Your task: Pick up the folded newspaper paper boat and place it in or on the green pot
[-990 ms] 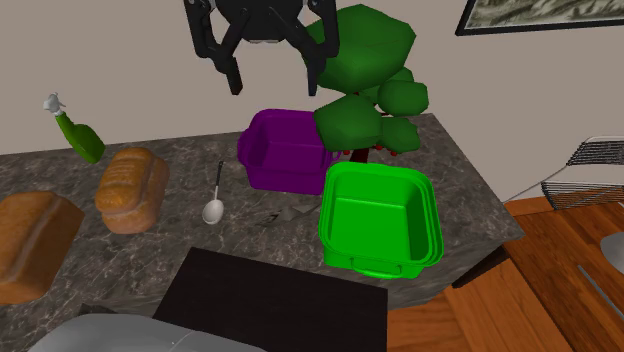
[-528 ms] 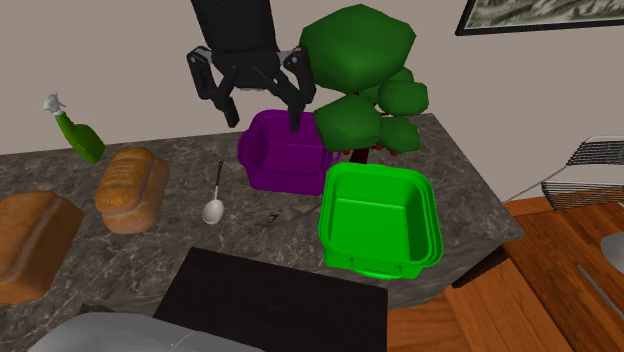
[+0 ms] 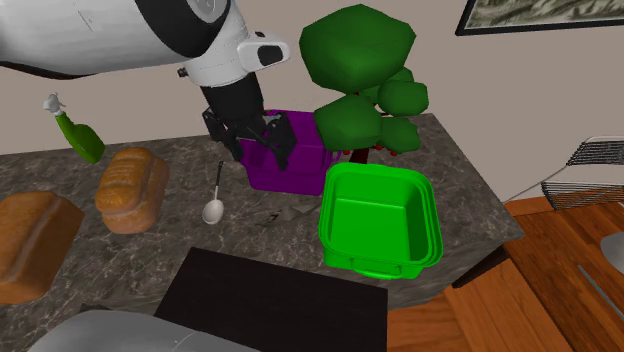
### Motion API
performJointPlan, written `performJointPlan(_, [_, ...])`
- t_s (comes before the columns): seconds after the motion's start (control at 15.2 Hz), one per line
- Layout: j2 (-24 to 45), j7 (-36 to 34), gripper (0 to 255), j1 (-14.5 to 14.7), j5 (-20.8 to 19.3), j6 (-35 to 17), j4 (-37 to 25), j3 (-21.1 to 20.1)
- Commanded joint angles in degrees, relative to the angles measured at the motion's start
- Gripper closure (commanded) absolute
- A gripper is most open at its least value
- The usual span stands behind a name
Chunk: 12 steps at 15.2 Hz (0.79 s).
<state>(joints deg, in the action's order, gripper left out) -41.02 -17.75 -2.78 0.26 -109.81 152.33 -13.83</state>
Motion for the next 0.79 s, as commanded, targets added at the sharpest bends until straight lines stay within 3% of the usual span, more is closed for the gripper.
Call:
performJointPlan(0.0, [2.2,-4.1,0,-0.6,0.2,-4.8,2.4,-2.3])
performJointPlan(0.4, [13.3,-17.5,0,-4.3,-1.8,-19.0,5.7,-10.1])
performJointPlan(0.59, [20.8,-26.0,0,-8.0,-5.8,-25.9,5.7,-14.6])
performJointPlan(0.73, [26.5,-33.0,0,-11.3,-10.5,-29.9,4.9,-17.7])
